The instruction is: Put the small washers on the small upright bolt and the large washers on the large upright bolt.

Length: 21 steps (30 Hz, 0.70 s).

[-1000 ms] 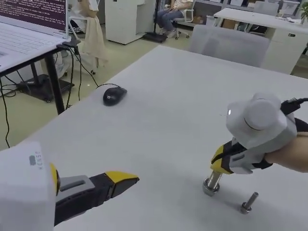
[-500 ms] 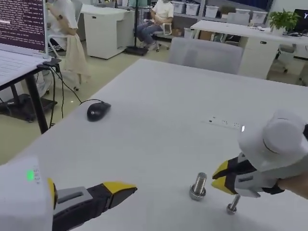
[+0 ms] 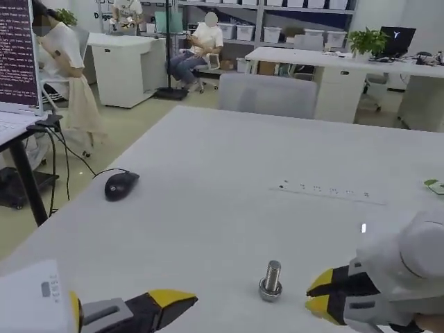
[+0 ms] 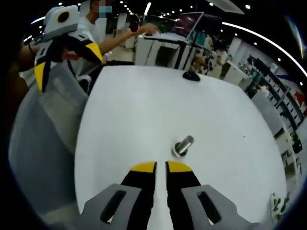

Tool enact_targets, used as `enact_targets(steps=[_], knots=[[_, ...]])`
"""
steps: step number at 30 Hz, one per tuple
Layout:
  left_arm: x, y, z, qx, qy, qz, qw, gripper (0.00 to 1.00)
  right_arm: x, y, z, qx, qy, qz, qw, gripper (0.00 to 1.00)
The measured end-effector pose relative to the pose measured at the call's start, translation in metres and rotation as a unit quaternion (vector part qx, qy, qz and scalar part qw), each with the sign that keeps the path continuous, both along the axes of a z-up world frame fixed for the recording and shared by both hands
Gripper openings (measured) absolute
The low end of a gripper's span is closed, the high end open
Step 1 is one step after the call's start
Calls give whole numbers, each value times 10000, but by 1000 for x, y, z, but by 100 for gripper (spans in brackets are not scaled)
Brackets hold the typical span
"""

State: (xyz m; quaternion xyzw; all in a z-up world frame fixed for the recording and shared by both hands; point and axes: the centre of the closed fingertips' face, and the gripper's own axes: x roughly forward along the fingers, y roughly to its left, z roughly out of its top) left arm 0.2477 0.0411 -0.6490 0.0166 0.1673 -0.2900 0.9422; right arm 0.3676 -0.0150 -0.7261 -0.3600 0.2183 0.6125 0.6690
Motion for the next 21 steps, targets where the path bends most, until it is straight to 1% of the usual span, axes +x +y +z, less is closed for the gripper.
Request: enact_targets(steps=[1,5,6,7,8,11,13,14,15,16,17,19,20,21], knots=[[0,0,0,6,1,-17,10000,56,-3,-1,2,103,21,-83,9999,9],[-1,-4,0,17,19,-118,9999,56,-15,-13,5,239,0,-206,9995,9],[-2,-5,0,19,23,-141,9999,56,-18,-17,7,313,-18,-268,9991,9],[-2,-6,0,32,27,-168,9998,56,-20,-20,8,370,16,-319,9988,9],[-3,-7,-1,37,32,-188,9998,56,-24,-23,10,483,34,-386,9981,10],[-4,-9,-1,1,39,-243,9997,56,-29,-32,15,619,-38,-489,9969,11],[-5,-10,-1,2,50,-266,9996,56,-32,-38,19,821,19,-688,9942,12],[-6,-10,0,2,49,-301,9995,56,-39,-40,24,991,52,-640,9930,13],[-7,-10,0,7,47,-308,9995,56,-44,-40,28,1173,31,-535,9916,15],[-9,-9,0,2,49,-327,9995,56,-51,-41,35,1411,-14,-515,9887,18],[-10,-9,1,-29,55,-340,9994,56,-55,-45,36,1473,23,-571,9874,18],[-14,-8,2,-93,66,-355,9993,56,-67,-53,34,1530,133,-538,9867,19],[-15,-8,2,-138,71,-373,9992,56,-72,-55,35,1600,167,-538,9855,20],[-17,-8,3,-171,82,-385,9991,56,-77,-59,35,1713,249,-587,9832,23]])
